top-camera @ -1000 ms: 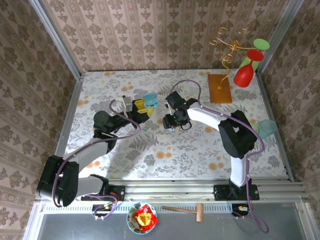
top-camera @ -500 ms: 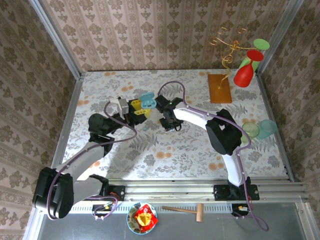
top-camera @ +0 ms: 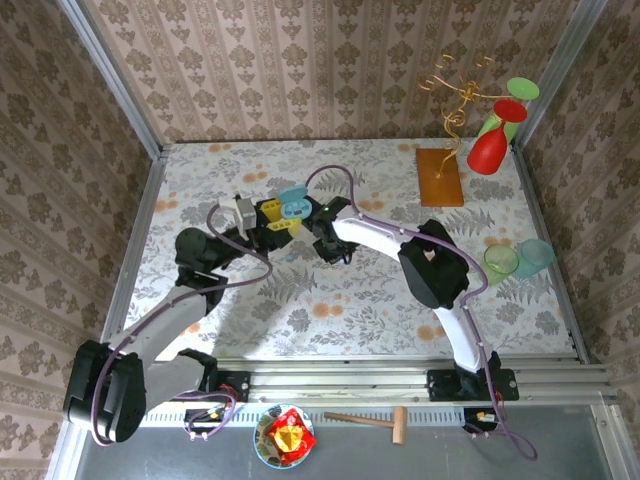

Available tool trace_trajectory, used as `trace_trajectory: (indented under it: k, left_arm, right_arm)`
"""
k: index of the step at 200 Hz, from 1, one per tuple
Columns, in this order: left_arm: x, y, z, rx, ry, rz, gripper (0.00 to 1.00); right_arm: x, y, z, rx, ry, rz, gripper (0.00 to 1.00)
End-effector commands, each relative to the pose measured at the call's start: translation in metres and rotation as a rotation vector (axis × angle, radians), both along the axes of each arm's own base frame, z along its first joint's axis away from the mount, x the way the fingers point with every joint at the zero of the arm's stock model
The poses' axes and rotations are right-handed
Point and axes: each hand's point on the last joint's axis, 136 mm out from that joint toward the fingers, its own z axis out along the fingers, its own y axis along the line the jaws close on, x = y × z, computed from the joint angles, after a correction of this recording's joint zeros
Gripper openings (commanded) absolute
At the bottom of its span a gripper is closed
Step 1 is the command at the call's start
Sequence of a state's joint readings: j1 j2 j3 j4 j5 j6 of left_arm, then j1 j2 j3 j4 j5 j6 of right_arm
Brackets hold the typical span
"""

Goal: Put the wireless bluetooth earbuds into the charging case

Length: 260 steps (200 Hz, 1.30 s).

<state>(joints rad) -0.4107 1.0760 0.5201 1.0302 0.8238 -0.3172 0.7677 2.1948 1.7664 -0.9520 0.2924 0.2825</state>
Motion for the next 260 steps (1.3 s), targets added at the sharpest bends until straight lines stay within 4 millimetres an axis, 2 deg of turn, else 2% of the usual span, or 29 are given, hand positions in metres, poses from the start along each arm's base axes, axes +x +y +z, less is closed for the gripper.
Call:
trace_trajectory:
  k: [1, 45, 81, 260]
  left_arm:
    - [-0.007, 0.004, 0.008, -0.007, -0.048, 0.013, 0.29]
    - [-0.008, 0.003, 0.008, -0.003, -0.052, 0.013, 0.29]
    - [-0.009, 0.003, 0.01, -0.005, -0.058, 0.011, 0.29]
    - [-0.008, 0.002, 0.008, 0.002, -0.058, 0.012, 0.3]
  right_arm:
    - [-0.003, -0.008, 0.001, -0.118, -0.005, 0.034, 0.28]
    - [-0.002, -0.007, 0.005, -0.237, -0.038, 0.07, 0.27]
    - [-0.002, -0.004, 0.006, -0.265, -0.047, 0.07, 0.28]
    - [-0.002, -0.001, -0.017, -0.313, -0.01, 0.089, 0.27]
